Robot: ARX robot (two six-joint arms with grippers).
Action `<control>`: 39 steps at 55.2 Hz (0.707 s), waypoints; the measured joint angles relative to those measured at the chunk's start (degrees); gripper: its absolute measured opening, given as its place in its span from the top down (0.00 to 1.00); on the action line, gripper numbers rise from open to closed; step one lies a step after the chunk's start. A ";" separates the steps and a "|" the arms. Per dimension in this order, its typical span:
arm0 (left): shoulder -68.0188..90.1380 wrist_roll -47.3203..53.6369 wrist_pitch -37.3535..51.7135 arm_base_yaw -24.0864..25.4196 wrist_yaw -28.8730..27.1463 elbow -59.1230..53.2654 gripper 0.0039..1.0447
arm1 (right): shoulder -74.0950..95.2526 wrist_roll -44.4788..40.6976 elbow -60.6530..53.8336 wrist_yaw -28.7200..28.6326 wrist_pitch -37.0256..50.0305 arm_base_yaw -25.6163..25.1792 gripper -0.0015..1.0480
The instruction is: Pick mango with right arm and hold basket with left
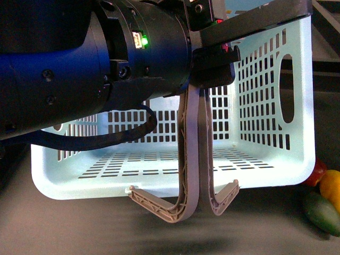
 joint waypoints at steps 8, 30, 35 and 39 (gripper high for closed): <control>0.00 -0.04 0.00 0.00 -0.04 0.00 0.94 | 8.26 0.17 4.44 -0.90 -2.25 0.35 0.08; 0.00 0.00 0.00 0.00 0.00 0.00 0.95 | 30.75 -0.04 20.96 1.88 -7.28 0.68 0.08; 0.00 0.00 0.00 0.00 -0.02 0.00 0.95 | 34.25 -0.09 23.63 2.38 -8.22 1.05 0.08; 0.00 0.00 0.00 0.00 -0.04 0.00 0.95 | 35.98 -0.11 24.98 2.75 -8.28 1.36 0.08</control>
